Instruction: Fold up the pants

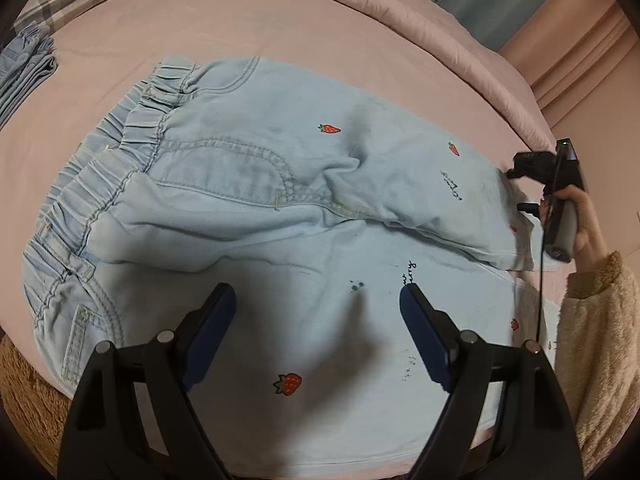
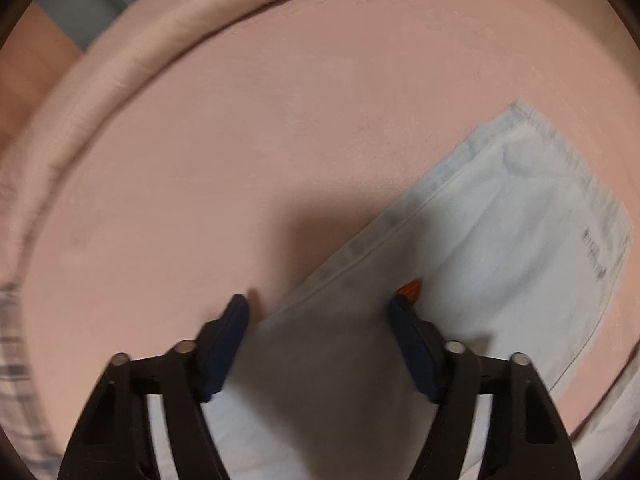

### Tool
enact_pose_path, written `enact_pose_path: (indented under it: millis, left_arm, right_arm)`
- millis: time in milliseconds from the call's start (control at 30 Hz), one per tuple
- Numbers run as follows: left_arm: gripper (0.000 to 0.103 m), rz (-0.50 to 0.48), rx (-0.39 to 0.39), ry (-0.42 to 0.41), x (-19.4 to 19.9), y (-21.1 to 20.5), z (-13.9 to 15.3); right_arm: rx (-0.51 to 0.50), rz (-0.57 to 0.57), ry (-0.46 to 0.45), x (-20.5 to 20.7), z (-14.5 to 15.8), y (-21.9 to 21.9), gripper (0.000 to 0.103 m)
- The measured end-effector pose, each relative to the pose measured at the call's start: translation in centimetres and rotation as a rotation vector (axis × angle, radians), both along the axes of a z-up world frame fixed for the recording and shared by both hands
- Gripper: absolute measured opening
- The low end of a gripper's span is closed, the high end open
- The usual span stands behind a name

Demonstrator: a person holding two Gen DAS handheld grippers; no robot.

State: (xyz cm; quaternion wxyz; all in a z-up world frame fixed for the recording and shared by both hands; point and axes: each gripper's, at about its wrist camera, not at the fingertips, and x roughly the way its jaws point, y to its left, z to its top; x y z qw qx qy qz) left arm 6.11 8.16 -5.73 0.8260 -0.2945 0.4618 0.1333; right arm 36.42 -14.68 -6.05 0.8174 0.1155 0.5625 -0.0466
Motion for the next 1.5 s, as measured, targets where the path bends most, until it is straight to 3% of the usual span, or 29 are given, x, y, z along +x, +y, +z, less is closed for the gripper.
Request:
enact_pose_path:
  millis: [100, 167, 233, 333, 500, 600, 667, 700, 733, 900, 967, 1067, 1200, 1300, 1367, 1500]
  left_arm:
    - [0.084, 0.007, -0.004, 0.0, -0.2, 0.3, 0.0]
    - [0.084, 0.01, -0.016, -0.006, -0.1, 0.4, 0.2]
    - [0.084, 0.011, -0.026, -0.026, -0.3, 0.6, 0.8]
    - [0.084, 0.021, -0.023, -0.057, -0.2, 0.6, 1.6]
    - [0.084, 0.039, -0.07, -0.146, 1.1, 0.7, 3.5]
    - [0.083, 0.033, -0.091, -0.183, 3.6, 0.4, 4.0]
    - [0.075, 0.024, -0.106, -0.176, 6.1, 0.2, 3.5]
    - [0.073, 0.02, -0.117, -0.168, 7.0, 0.4, 3.3]
    - [0.067, 0.019, -0.133, -0.148, 8.7, 0.4, 2.6]
    - [0.063, 0.049, -0.189, -0.054, 14.1, 1.1, -0.8]
    - [0.038, 0.066, -0.197, -0.039, 15.5, 1.5, -1.3]
    - [0.008, 0.08, -0.165, -0.013, 16.2, 1.7, -1.9]
    - [0.002, 0.069, -0.148, -0.063, 13.8, 1.5, -0.9]
    - [0.002, 0.029, -0.119, -0.152, 10.8, 0.8, 1.9]
    - [0.002, -0.014, -0.108, -0.229, 7.5, -0.1, 4.6]
    - [0.003, -0.078, -0.12, -0.315, 0.3, -2.0, 6.9]
  right_arm:
    - [-0.068, -0.012, -0.032, -0.5, 0.0, 0.5, 0.05]
    - [-0.079, -0.015, -0.071, -0.9, 0.3, -0.3, 0.011]
    - [-0.017, -0.001, -0.069, -1.5, 0.4, -1.4, 0.005]
    - [0.123, 0.033, -0.136, -4.4, 2.5, -4.0, 0.005]
    - [0.353, 0.082, -0.33, -14.2, 6.7, -8.9, 0.005]
    - [0.399, 0.093, -0.385, -20.8, 5.9, -10.5, 0.005]
    - [0.408, 0.085, -0.367, -24.0, 3.9, -11.5, 0.005]
    - [0.402, 0.075, -0.352, -20.9, 3.1, -10.8, 0.005]
    - [0.376, 0.077, -0.33, -21.7, 2.0, -10.8, 0.005]
    - [0.357, 0.081, -0.273, -20.2, 1.4, -10.6, 0.005]
    - [0.37, 0.077, -0.264, -20.2, 1.1, -11.0, 0.005]
    - [0.385, 0.078, -0.264, -21.5, 1.7, -11.2, 0.005]
    - [0.381, 0.08, -0.262, -22.9, 1.5, -11.8, 0.005]
    - [0.355, 0.082, -0.284, -23.9, 1.9, -12.3, 0.005]
    - [0.37, 0.081, -0.315, -24.4, 3.3, -12.7, 0.005]
    - [0.371, 0.094, -0.386, -26.5, 5.6, -14.0, 0.005]
